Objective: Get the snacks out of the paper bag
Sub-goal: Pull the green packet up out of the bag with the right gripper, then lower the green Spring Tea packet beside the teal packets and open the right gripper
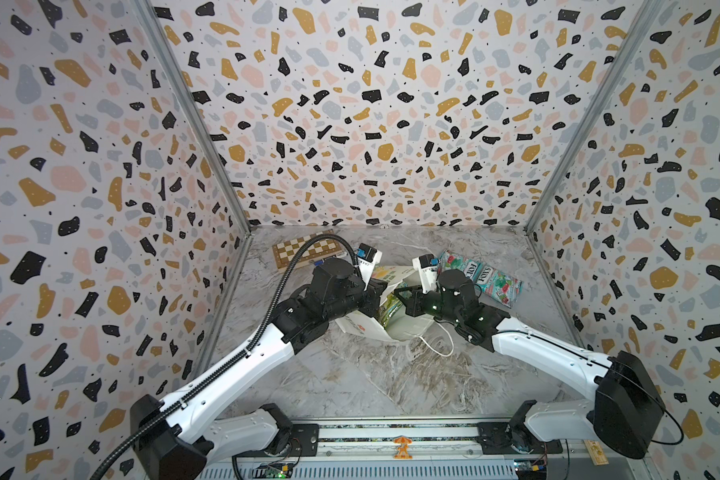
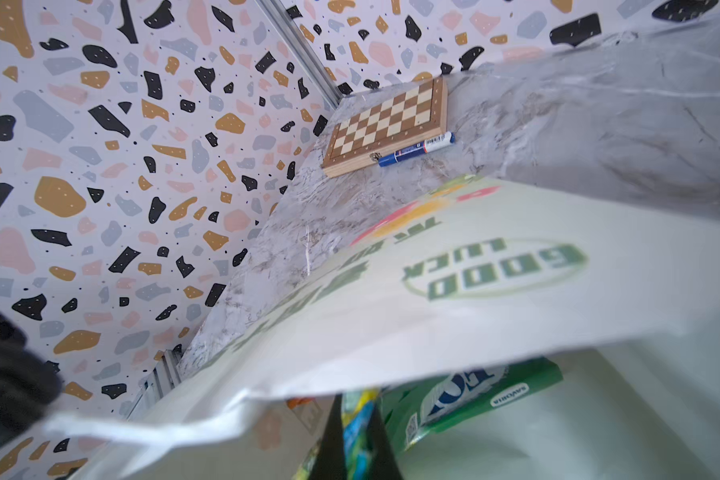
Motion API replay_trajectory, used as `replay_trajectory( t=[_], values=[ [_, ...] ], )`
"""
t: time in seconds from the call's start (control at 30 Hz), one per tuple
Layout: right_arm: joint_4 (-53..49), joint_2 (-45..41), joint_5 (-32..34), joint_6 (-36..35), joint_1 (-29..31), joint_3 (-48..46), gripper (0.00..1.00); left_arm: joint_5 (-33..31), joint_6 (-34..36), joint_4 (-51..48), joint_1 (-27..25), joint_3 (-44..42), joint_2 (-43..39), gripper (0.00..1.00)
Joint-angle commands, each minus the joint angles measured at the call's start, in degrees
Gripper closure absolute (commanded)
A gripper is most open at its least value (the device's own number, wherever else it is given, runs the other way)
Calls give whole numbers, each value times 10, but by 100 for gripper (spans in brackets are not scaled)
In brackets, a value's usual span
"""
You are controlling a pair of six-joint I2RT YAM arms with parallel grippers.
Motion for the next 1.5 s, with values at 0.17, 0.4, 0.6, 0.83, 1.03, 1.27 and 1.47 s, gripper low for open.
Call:
replay_trajectory(
  t=[0.17, 0.4, 0.6, 0.83, 1.03, 1.27, 1.47],
  values=[
    [-43, -91, -25, -50, -17, 9, 100, 22, -8, 38, -3, -9, -2, 100],
    [-84, -165, -42, -83, -34, 26, 100, 27, -10, 40, -4, -13, -1, 100],
    [-68, -246, -30, -119, -64, 5, 100, 29, -10, 40, -4, -13, -1, 100],
    [-137, -293, 58, -151, -119, 24, 100, 31, -8, 38, -5, -13, -1, 100],
    [-208, -267, 89, -156, -210, 29, 100, 33, -8, 38, -6, -12, -1, 100],
    [-206, -229, 17, -156, -319, -10, 100, 23, -3, 36, -8, -11, -8, 100],
    [-172, -203, -37, -157, -350, -44, 100, 19, -1, 31, -8, -12, -9, 100]
  ],
)
